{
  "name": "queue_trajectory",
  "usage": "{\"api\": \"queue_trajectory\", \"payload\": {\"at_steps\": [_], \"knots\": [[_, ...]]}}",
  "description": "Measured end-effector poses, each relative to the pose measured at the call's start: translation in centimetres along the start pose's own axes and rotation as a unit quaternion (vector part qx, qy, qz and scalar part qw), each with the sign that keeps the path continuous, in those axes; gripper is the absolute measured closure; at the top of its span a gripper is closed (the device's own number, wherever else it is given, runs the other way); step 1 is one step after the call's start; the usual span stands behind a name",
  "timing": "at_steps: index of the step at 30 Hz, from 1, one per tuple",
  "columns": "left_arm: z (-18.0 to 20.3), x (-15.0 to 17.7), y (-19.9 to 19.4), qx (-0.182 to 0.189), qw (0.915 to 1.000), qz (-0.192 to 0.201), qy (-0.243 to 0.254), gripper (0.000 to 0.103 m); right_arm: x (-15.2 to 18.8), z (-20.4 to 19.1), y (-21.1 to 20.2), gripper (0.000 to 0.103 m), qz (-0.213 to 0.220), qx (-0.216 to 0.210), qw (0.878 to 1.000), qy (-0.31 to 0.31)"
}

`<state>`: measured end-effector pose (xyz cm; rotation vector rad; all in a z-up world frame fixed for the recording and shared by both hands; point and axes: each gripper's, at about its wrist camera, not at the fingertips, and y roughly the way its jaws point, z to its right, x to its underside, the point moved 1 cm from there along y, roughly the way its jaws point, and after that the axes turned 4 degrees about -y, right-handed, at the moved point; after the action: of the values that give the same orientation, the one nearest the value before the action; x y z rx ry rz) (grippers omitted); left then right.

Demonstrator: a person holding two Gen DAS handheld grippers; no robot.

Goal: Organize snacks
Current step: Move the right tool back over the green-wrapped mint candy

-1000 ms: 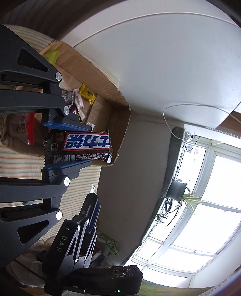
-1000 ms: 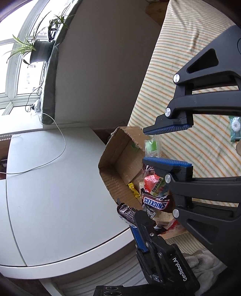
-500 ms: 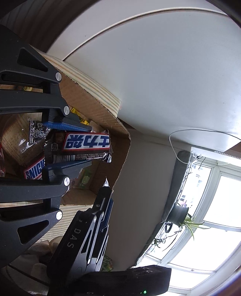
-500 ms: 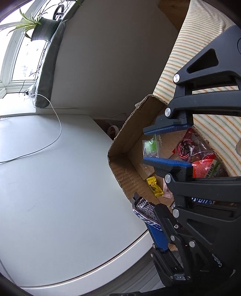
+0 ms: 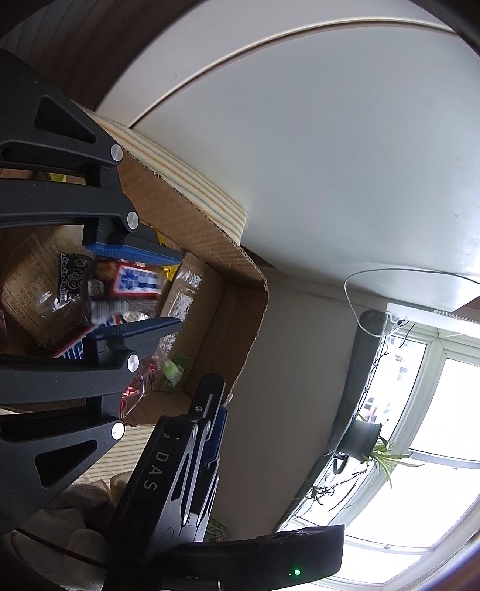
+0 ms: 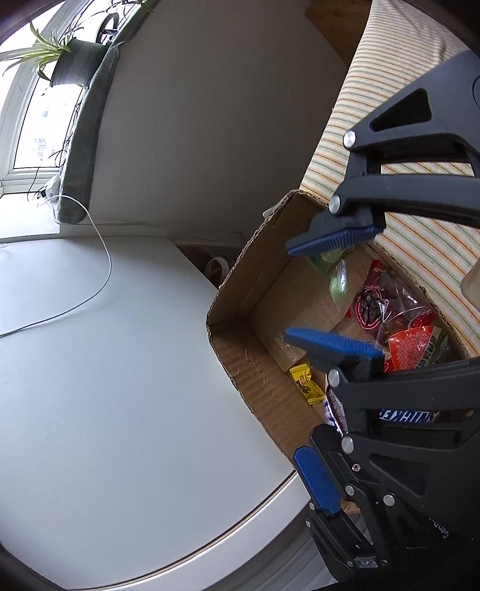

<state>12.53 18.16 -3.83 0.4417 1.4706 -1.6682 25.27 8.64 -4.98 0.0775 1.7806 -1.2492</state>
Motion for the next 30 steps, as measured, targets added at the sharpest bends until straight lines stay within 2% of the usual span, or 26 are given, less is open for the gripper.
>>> {"api": "queue_trajectory", "payload": {"at_steps": [9, 19, 24, 30], "knots": [[0.2, 0.2, -0.7, 0.005, 0.9999, 0.008, 0.005, 0.075, 0.6, 0.2, -1.5, 0.051, 0.003, 0.0, 1.0, 0.009], [2.0, 1.1, -4.0, 0.032, 0.9986, 0.033, 0.027, 0.075, 2.1, -0.3, -6.2, 0.05, 0.015, 0.023, 1.0, -0.003], [2.9, 2.0, -5.6, 0.053, 0.9971, 0.041, 0.034, 0.075, 4.4, -0.3, -8.6, 0.05, 0.014, 0.042, 0.999, -0.008], [4.3, 4.5, -7.1, 0.08, 0.9943, 0.042, 0.056, 0.075, 9.1, 1.4, -11.7, 0.05, 0.011, 0.065, 0.997, 0.034]]}}
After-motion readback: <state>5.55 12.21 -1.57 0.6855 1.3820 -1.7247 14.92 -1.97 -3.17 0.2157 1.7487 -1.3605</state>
